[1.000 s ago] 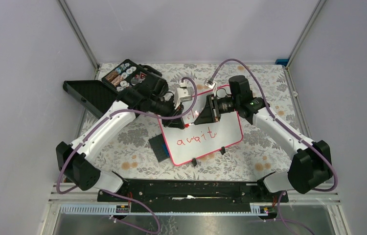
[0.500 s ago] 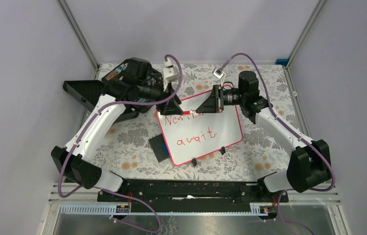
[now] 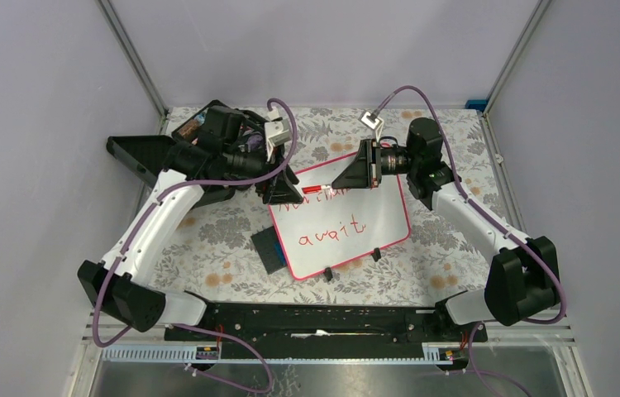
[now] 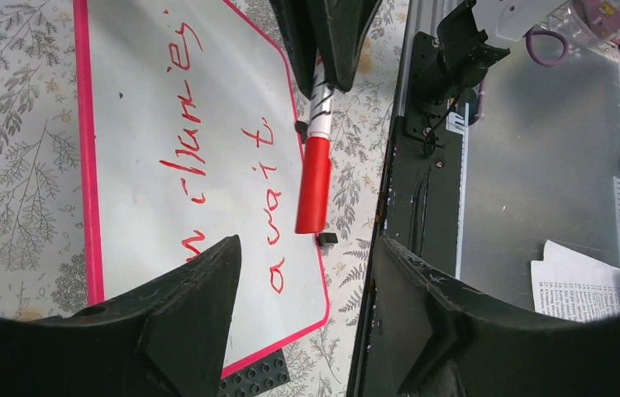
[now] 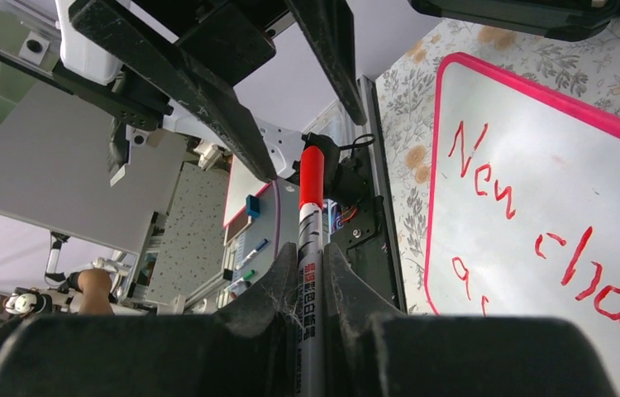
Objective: Write a sentence on the whiteboard
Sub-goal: Adjust the pen cap from the whiteboard marker.
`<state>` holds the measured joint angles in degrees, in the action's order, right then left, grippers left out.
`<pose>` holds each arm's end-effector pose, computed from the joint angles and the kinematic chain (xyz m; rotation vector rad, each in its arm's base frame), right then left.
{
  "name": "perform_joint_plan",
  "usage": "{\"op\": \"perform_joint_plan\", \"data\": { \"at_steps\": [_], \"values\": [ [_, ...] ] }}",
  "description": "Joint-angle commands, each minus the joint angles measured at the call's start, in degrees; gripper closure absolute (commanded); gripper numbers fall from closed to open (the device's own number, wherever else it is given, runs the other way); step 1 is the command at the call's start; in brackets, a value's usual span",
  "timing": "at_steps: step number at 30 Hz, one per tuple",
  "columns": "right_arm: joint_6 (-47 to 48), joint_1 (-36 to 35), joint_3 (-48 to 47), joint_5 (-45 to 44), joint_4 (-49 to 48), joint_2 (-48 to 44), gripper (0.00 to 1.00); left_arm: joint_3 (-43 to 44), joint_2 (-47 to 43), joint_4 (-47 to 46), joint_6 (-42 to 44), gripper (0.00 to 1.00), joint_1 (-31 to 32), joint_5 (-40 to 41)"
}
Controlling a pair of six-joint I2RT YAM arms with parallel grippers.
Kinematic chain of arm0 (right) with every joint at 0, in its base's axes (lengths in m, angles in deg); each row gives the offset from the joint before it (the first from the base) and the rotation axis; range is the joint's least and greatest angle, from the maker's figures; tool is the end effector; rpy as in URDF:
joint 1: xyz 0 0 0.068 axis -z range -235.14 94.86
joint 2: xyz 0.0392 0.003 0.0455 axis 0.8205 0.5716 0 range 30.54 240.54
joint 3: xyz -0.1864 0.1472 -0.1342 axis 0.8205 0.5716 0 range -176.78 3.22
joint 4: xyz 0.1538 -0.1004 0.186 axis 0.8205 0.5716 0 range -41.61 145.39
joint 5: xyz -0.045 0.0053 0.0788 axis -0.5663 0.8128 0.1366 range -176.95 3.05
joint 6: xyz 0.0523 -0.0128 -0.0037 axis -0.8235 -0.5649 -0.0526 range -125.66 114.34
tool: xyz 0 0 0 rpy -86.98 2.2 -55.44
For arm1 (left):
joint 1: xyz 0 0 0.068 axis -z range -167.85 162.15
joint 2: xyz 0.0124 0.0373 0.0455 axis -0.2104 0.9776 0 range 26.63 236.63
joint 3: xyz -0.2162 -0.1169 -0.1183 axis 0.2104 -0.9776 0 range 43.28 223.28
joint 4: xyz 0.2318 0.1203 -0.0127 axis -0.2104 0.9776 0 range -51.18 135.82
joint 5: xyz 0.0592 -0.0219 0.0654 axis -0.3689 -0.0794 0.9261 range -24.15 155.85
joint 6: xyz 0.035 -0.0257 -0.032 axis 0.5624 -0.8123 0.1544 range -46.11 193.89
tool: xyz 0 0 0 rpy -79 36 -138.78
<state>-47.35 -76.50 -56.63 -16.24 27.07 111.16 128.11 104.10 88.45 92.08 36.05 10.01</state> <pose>0.2791 0.1453 0.3440 -0.8132 1.7084 1.7422 0.2327 -0.1353 0.3988 1.2180 1.7895 -1.1618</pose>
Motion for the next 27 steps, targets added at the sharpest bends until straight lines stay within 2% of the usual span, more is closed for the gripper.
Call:
{"op": "perform_joint_plan", "data": {
  "at_steps": [1, 10, 15, 22, 27],
  "values": [
    [0.7, -0.8, -0.6, 2.5, -0.5, -1.9, 1.0, -0.3, -0.2, -1.5, 0.8, 0.37, 0.9, 0.2],
    [2.3, -2.5, -1.7, 2.8, 1.4, -1.5, 1.0, 0.2, 1.3, -0.2, 2.1, 0.42, 5.3, 1.8],
    [2.1, -2.9, -1.9, 2.9, 1.3, -1.4, 1.0, 1.0, 2.9, 0.8, 2.3, 0.58, 6.1, 1.4],
    [3.6, -3.4, -2.4, 2.0, 3.2, -1.0, 1.0, 1.4, 3.1, 1.3, 3.0, 0.88, 7.0, 0.8],
    [6.4, -4.5, -3.2, 0.3, 6.6, -0.3, 1.0, 1.8, 4.3, 0.5, 1.9, 0.99, 8.0, 0.8]
  ]
}}
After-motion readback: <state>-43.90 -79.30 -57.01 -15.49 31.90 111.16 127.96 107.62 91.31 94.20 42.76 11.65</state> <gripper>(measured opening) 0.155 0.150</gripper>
